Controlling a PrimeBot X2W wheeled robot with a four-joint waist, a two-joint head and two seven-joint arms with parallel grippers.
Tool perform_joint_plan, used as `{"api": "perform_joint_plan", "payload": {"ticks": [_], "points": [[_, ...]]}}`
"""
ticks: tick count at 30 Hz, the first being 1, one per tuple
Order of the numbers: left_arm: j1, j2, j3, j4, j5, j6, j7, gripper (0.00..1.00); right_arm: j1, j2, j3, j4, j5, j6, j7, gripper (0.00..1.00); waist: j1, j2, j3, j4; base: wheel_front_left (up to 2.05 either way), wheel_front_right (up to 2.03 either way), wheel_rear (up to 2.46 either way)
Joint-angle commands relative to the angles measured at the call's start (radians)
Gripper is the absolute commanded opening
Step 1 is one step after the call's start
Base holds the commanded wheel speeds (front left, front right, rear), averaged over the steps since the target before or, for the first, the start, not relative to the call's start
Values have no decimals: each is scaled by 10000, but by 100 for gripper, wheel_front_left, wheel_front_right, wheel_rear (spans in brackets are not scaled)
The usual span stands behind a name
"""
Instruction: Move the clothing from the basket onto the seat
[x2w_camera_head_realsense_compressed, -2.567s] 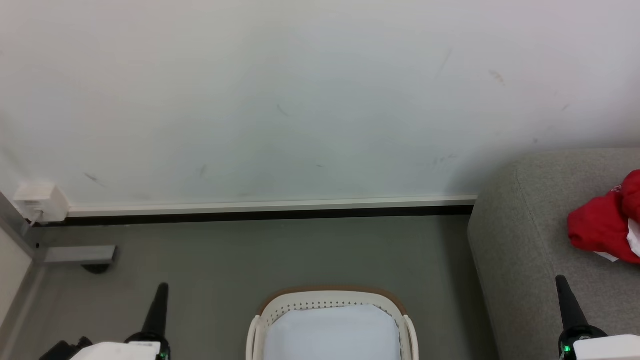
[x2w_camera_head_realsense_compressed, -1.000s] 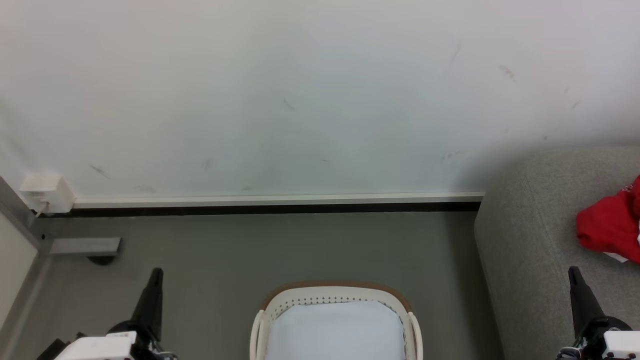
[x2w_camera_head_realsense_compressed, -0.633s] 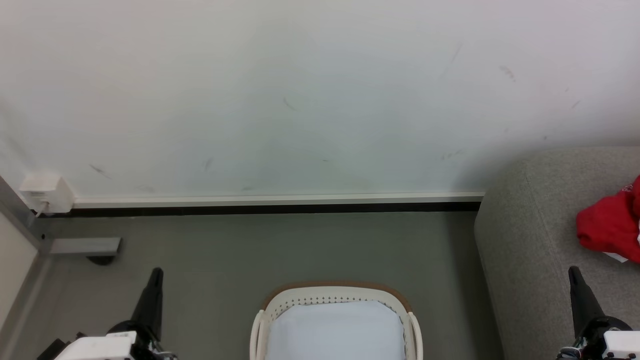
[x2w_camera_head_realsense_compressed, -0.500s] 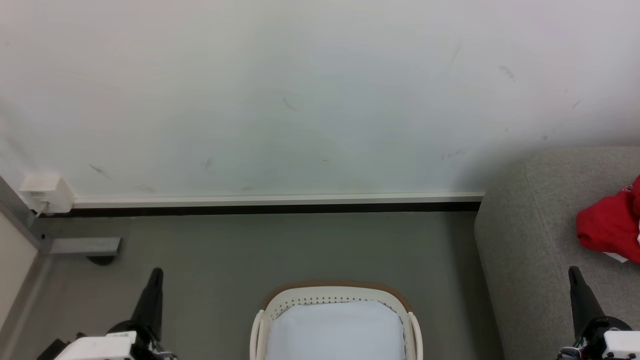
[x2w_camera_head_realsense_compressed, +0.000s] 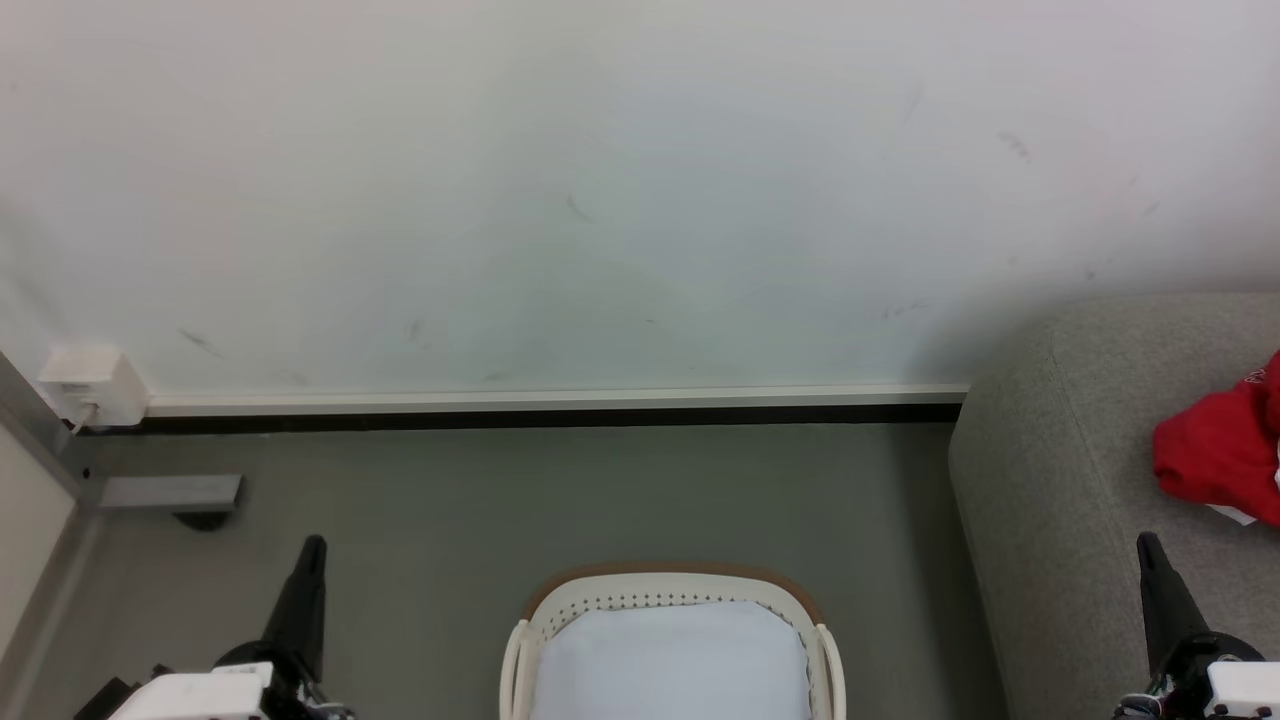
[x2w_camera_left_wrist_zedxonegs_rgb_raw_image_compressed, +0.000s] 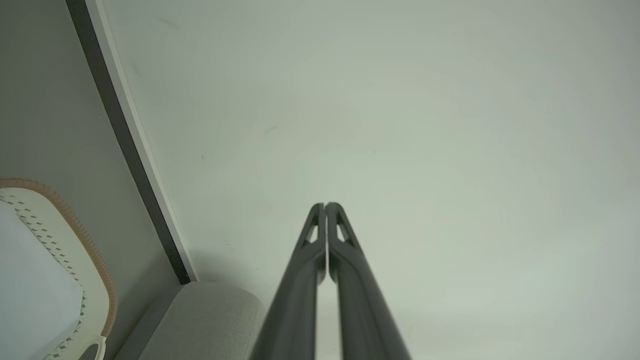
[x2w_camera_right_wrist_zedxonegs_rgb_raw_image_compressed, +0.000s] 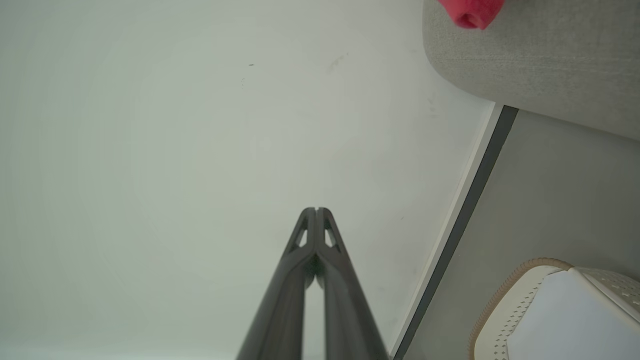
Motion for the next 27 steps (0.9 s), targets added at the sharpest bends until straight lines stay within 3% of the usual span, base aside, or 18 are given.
{"api": "perform_joint_plan", "payload": {"ticks": [1,27], "points": [[-78,70,8,-33,-134,-44,43,0,-121,4,-43,-48,-31,-17,24,0,0,0,0,0,0,0,0],[-77,70,7,-33,-135,-44,42,0,-122,7,-52,-46,-44,-17,33,0,0,0,0,0,0,0,0]]}}
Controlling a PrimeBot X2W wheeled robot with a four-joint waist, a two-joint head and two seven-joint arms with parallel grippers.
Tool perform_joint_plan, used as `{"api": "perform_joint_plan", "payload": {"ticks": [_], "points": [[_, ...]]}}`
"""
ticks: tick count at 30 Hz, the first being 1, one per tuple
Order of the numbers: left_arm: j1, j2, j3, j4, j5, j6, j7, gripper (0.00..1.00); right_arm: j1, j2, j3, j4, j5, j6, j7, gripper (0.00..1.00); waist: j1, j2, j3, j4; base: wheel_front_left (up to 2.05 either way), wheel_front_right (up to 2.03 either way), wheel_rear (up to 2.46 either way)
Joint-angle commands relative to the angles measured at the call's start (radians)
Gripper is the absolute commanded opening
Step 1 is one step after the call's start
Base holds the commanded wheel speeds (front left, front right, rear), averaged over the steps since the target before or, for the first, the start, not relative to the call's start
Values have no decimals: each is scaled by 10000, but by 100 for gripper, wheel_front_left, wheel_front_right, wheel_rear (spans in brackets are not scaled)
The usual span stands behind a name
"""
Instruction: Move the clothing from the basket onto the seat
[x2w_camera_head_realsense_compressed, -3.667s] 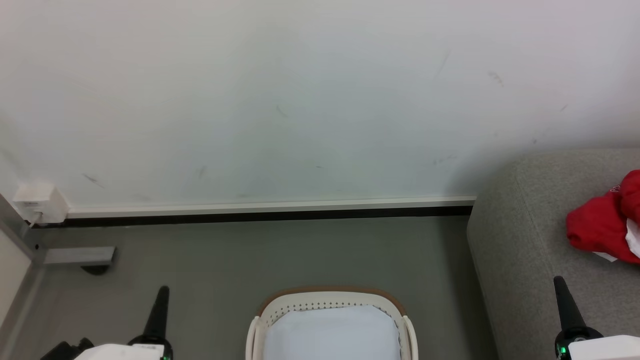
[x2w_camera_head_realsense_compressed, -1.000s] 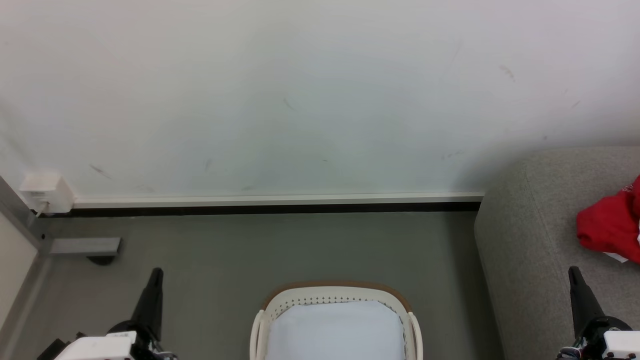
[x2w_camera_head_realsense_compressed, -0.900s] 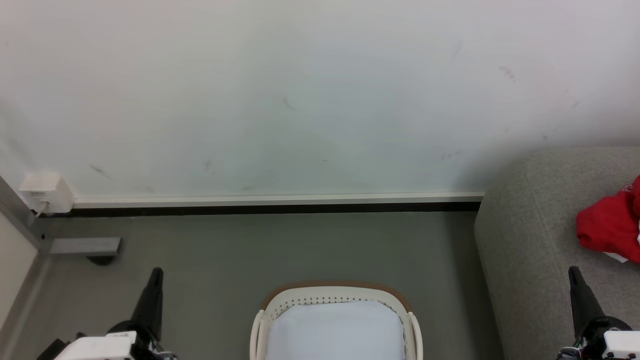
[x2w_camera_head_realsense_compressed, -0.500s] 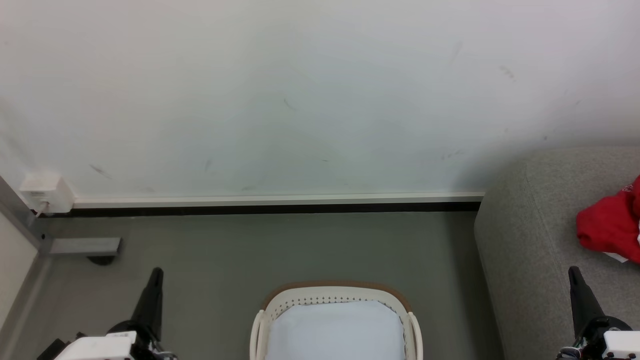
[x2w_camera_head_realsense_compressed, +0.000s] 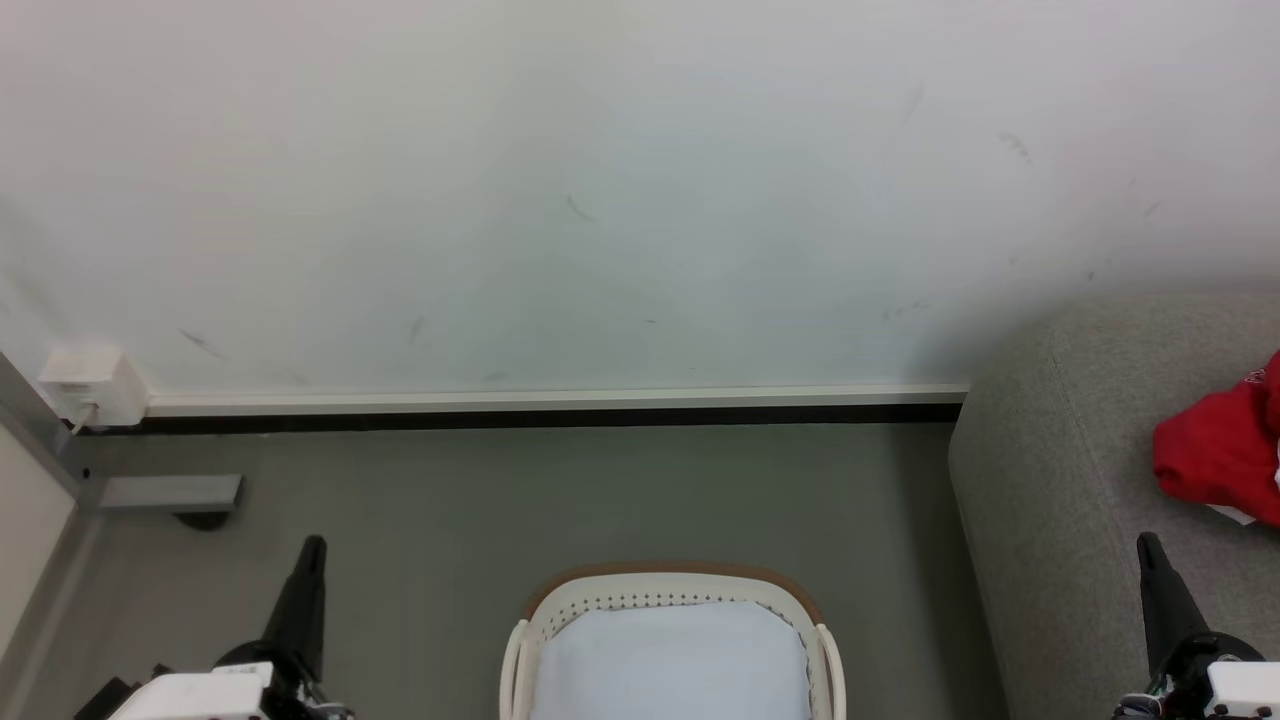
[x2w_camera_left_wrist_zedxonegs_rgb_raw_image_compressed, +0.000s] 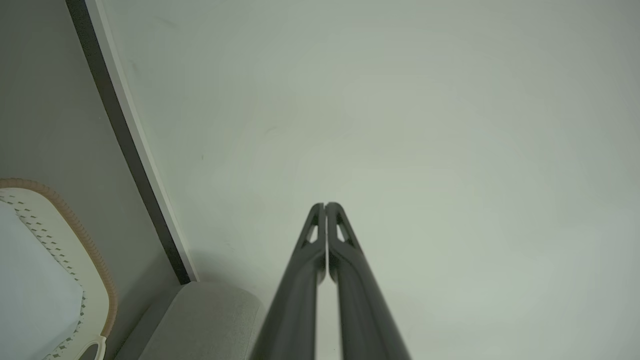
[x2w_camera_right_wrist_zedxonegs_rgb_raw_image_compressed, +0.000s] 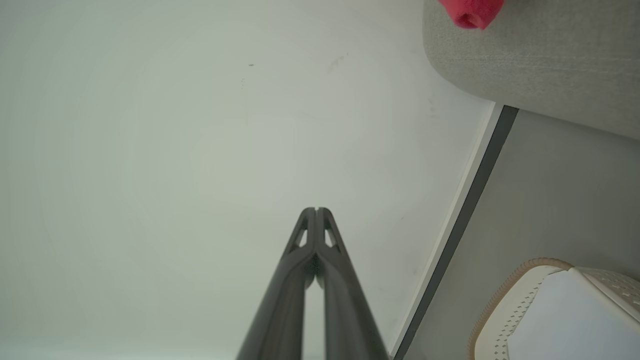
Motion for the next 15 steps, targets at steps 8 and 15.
{"api": "perform_joint_plan", "payload": {"ticks": [8,15], "points": [[-77,70,12,-31,-135,-44,42,0,-121,0,-46,-44,-47,-17,32,0,0,0,0,0,0,0,0],[-77,70,10,-32,-136,-44,42,0,-121,1,-48,-44,-50,-17,29,0,0,0,0,0,0,0,0]]}}
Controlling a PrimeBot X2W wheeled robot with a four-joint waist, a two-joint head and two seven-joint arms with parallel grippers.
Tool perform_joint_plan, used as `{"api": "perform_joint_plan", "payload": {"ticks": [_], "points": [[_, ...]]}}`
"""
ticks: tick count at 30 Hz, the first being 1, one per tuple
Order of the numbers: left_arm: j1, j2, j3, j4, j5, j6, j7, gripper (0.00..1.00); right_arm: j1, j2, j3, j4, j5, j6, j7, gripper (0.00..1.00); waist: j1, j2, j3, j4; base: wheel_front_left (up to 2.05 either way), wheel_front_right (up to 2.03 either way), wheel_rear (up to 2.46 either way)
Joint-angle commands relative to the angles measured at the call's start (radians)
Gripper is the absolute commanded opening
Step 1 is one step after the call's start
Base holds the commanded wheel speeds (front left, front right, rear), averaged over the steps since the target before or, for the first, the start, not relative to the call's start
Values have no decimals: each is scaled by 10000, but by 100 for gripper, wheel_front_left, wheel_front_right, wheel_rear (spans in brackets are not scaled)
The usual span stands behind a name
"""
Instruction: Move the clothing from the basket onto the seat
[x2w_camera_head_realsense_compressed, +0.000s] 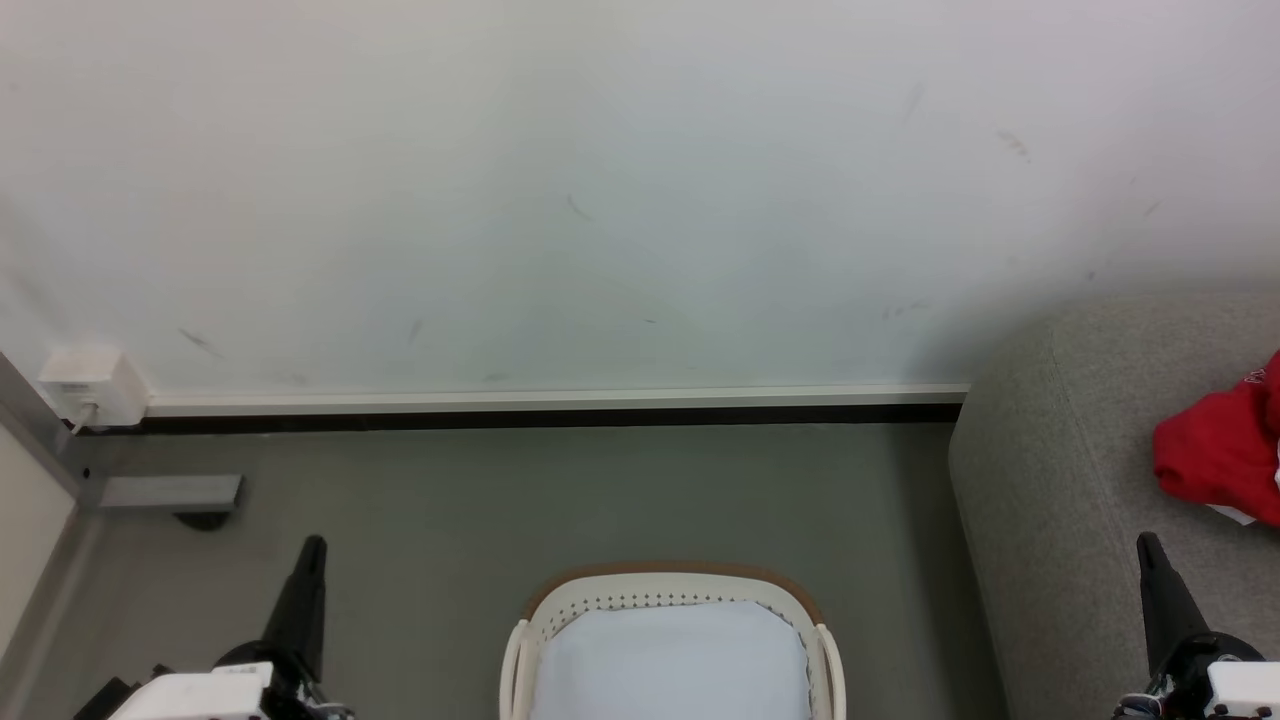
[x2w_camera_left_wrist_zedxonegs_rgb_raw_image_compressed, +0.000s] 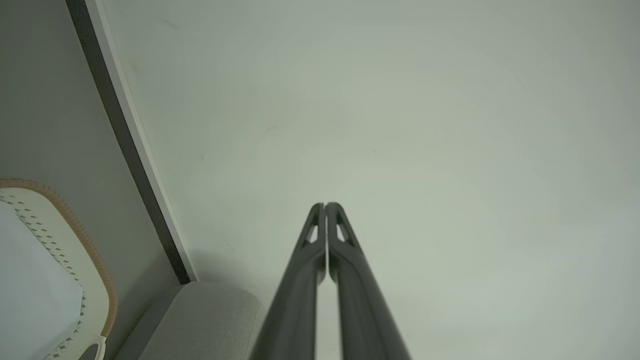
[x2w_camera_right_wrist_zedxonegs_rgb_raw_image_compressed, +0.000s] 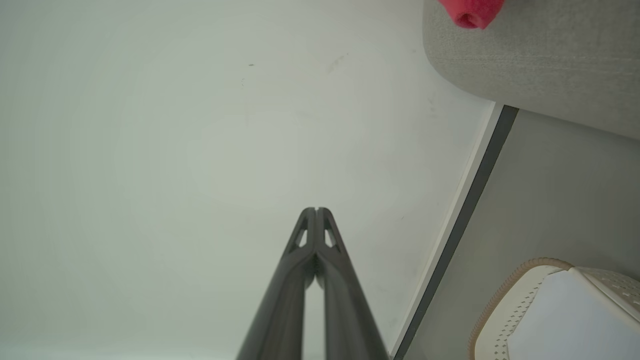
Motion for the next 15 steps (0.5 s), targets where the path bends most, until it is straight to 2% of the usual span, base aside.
{"api": "perform_joint_plan", "payload": {"ticks": [1,15], "points": [[-77,70,8,-32,-136,-44,42,0,-122,-1,-44,-44,-47,-17,24,0,0,0,0,0,0,0,0],[-76,70,9,-32,-136,-44,42,0,-121,1,-47,-44,-51,-17,28,0,0,0,0,0,0,0,0]]}}
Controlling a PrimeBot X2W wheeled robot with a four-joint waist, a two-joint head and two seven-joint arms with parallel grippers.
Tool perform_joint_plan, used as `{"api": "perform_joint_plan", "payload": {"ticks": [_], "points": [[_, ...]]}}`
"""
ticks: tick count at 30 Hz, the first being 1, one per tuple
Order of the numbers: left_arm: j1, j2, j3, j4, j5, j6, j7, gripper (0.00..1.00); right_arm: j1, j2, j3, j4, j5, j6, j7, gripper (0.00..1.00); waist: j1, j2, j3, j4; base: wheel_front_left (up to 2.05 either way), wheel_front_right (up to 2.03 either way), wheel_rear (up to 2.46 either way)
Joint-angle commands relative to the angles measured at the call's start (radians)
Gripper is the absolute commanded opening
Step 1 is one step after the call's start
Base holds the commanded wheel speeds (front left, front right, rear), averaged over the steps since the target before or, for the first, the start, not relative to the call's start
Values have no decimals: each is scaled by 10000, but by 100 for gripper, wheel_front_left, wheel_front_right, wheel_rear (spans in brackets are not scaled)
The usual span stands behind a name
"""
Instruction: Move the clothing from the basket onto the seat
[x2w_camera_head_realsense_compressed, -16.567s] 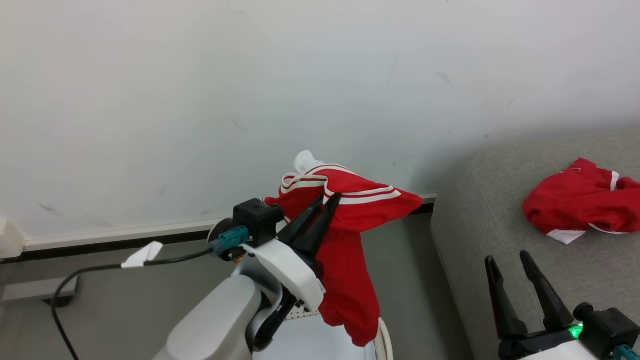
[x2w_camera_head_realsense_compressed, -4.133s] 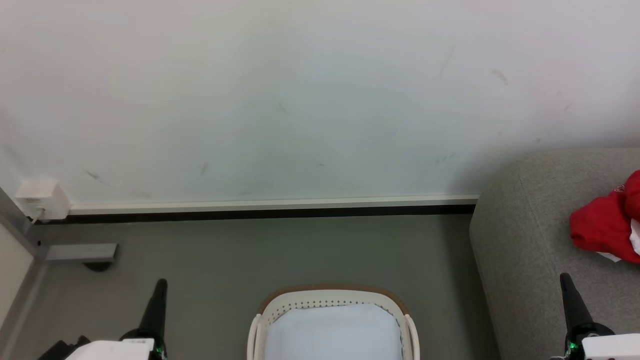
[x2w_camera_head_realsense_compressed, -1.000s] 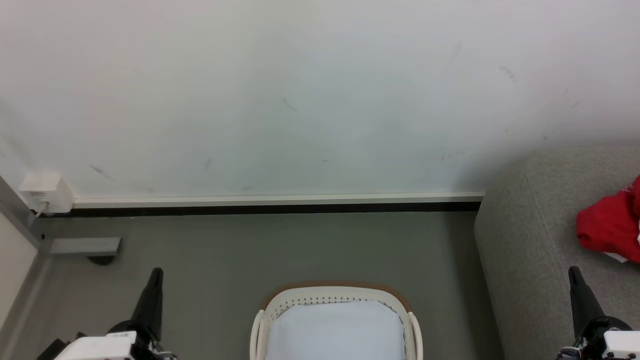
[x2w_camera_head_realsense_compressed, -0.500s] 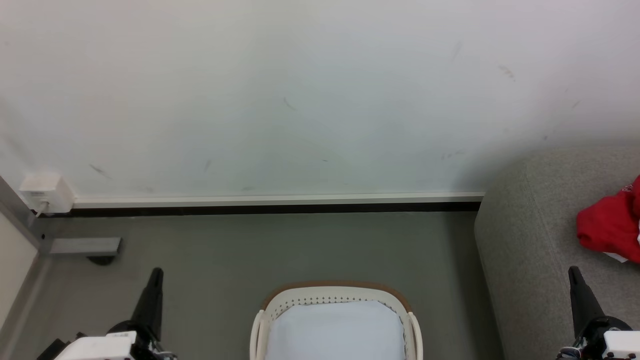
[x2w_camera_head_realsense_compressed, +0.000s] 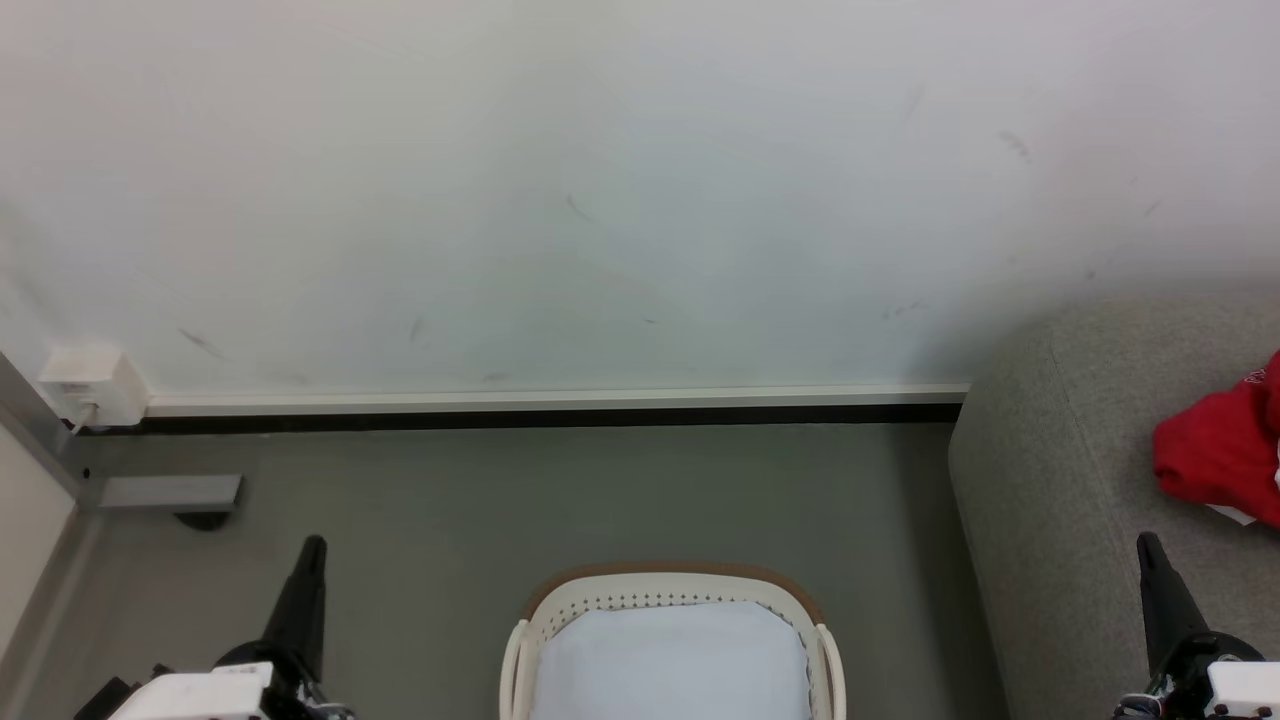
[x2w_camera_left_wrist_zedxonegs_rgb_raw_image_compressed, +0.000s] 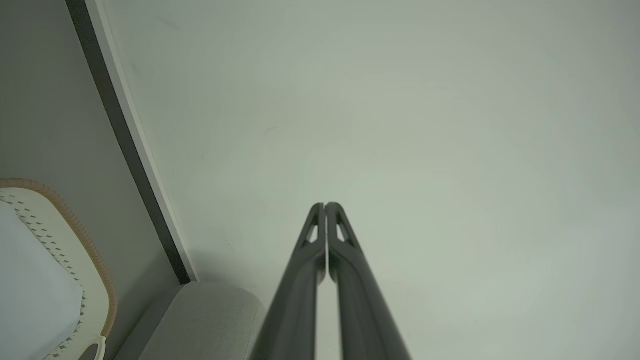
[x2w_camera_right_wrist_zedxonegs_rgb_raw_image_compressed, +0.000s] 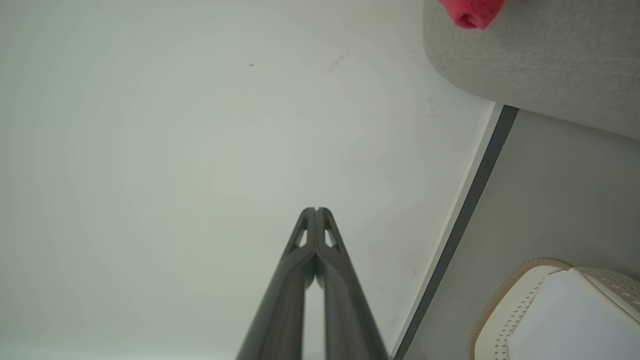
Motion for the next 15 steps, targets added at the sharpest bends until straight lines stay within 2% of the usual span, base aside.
{"api": "perform_joint_plan", "payload": {"ticks": [1,15], "points": [[-75,70,12,-32,-136,-44,42,0,-121,-1,-44,-44,-51,-17,28,0,0,0,0,0,0,0,0],[-75,70,12,-33,-136,-44,41,0,-121,2,-46,-44,-54,-17,29,0,0,0,0,0,0,0,0]]}}
